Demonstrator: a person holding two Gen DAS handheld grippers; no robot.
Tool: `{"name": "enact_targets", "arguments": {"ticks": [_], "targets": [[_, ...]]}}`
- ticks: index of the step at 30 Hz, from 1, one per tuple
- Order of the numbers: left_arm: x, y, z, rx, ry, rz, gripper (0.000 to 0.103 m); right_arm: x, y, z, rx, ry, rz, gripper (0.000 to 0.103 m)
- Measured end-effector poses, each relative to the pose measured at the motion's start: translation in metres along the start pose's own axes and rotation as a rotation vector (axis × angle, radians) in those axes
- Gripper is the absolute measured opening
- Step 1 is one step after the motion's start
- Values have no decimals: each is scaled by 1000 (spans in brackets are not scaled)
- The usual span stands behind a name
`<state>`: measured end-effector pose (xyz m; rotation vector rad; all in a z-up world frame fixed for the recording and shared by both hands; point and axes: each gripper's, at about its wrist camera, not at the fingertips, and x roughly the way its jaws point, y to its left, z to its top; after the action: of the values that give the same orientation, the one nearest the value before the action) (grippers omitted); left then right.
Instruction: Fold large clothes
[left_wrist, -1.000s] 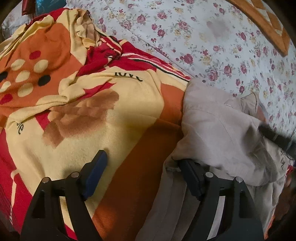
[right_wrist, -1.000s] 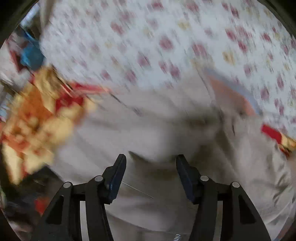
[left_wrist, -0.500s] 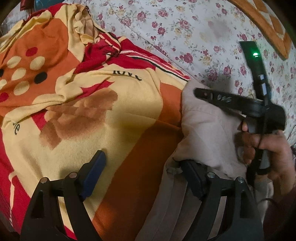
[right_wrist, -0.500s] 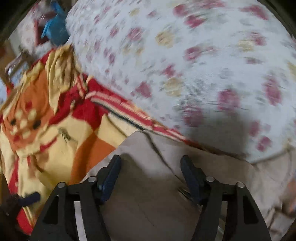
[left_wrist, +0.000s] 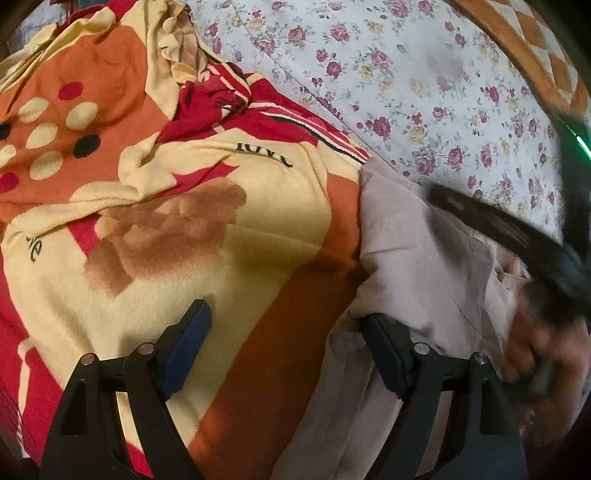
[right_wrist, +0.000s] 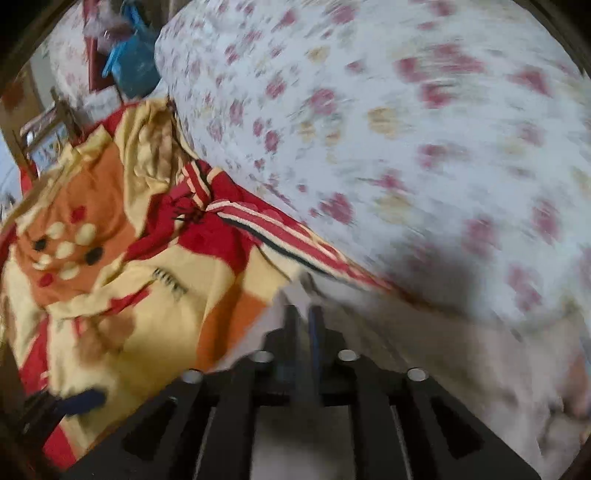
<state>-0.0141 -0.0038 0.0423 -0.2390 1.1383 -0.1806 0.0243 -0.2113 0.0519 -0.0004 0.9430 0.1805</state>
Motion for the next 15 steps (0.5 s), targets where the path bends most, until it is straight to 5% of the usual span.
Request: {"name": "enact_targets", "arguments": {"ticks": [2,4,8,13,15], "targets": [[-7,2,-3,-8,-8,-2,82,-35,-20,-26,72,-40,-21,52],[-14,3,-4,-18,-36,19,82,-41,-33,-42,120,-25,-16,52],[-28,-4,-4,-5,-106,40,82,3,-57,-66,208,140,-144,52],[-43,-34,-8,134,-192,28,82,-48,-54,-71,261,53,-88,52],[-37,-48,-10,194,-180,16,82,-82,-55,-85,239,6,-121,69]]}}
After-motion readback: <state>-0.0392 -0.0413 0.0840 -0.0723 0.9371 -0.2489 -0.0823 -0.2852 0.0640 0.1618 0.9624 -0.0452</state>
